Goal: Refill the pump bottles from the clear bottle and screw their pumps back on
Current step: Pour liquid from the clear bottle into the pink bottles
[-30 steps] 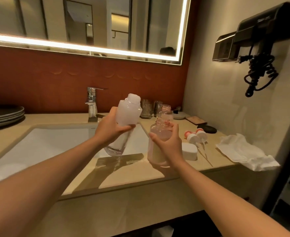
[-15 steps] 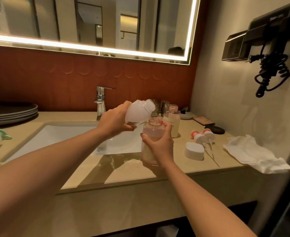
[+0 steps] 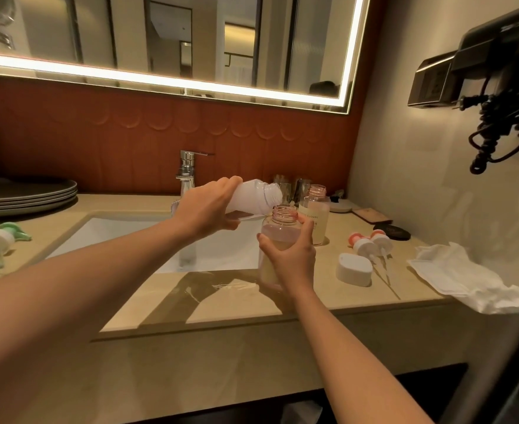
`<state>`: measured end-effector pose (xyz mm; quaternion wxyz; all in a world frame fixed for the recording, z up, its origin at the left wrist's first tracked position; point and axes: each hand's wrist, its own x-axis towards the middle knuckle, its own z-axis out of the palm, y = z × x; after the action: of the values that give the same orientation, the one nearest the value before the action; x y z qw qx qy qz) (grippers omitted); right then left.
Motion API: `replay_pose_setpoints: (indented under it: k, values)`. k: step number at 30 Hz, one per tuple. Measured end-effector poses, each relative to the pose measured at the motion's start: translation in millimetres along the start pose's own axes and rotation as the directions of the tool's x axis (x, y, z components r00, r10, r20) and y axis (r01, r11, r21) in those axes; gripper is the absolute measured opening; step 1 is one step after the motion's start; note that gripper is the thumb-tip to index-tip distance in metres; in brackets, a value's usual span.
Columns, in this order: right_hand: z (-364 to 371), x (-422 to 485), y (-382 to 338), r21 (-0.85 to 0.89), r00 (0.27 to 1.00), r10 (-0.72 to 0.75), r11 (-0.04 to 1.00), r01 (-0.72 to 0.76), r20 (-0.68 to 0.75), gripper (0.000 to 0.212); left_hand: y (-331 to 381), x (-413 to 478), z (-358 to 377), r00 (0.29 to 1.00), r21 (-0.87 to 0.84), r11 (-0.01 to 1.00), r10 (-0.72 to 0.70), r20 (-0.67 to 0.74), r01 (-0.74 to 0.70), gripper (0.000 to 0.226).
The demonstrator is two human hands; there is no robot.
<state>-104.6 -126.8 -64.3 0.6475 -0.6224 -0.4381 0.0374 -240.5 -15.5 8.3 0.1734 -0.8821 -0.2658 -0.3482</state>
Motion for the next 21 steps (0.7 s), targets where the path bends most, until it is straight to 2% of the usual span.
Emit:
replay_pose_setpoints:
  k: [21]
  values:
    - [0.8,-1.7,-1.9,-0.007,1.000,0.000,1.000,0.000,-0.020,0.076,3.9,10.9,-17.1,0.995,0.120,0.988,0.089,0.049,-0.094,0.071]
